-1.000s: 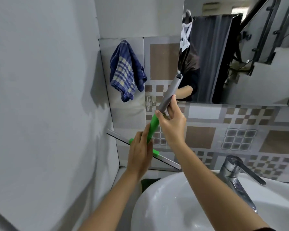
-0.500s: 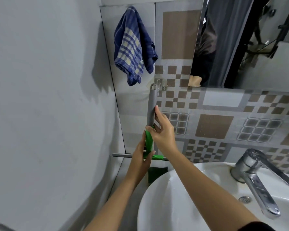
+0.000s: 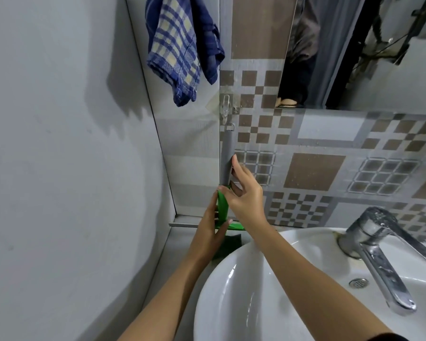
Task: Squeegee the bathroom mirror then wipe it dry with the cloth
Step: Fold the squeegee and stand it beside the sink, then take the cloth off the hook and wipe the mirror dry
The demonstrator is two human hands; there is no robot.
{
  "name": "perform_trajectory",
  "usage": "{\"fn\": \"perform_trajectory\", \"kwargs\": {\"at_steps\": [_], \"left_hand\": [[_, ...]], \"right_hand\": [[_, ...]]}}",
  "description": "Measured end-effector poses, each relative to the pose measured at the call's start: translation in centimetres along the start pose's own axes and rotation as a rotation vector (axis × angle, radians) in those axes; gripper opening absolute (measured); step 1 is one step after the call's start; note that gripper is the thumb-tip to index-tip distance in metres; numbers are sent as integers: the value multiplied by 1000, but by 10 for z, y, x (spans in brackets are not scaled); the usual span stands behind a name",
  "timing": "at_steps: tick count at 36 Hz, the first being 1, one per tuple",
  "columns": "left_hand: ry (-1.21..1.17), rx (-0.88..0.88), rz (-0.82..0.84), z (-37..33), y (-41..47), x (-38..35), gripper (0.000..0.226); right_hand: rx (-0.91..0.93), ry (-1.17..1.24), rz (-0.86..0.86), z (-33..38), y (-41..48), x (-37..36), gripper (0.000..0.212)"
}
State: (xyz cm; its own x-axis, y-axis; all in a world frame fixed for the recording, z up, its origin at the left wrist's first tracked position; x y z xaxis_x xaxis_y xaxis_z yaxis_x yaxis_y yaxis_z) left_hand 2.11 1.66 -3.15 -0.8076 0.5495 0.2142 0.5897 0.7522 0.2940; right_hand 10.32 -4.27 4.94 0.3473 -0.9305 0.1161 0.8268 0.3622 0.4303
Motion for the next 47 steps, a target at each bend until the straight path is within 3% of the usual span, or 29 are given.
{"fn": "perform_trajectory", "kwargs": {"at_steps": [7, 23, 29, 32, 37, 40, 43, 47], "left_hand": [[21, -16, -61, 4, 8, 5, 76], [215, -142, 30, -3, 23, -2, 89], [177, -180, -57, -13, 29, 13, 54], [120, -325, -215, -53, 41, 40, 42], [6, -716, -674, -180, 69, 105, 24], [-19, -879, -811, -254, 93, 135, 20], [91, -924, -763, -306, 125, 147, 25], [524, -924, -491, -330, 172, 134, 37]], "right_hand": [[19, 26, 44, 6, 5, -9, 74], [3, 6, 53, 0, 18, -10, 75], [62, -95, 4, 3, 19, -2, 61], [156, -92, -46, 26, 26, 8, 49], [361, -41, -127, 104, 60, 14, 34], [478, 22, -187, 158, 89, 14, 27], [513, 39, -196, 200, 118, 8, 26], [452, -42, -130, 222, 150, -8, 34]]}}
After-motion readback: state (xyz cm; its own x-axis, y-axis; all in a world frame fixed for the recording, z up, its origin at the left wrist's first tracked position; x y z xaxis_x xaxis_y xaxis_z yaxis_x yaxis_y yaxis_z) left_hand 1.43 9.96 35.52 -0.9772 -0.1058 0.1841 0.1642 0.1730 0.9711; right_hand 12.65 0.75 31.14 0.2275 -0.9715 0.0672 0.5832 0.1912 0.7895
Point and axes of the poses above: each hand's wrist, its own y-axis towards the middle knuckle, its own x-axis out of the back of the hand, z = x × y, the point moved 6 cm from there along y, towards the middle knuckle, and after that the axes turned 14 degrees about -z, right-handed, at the moved point
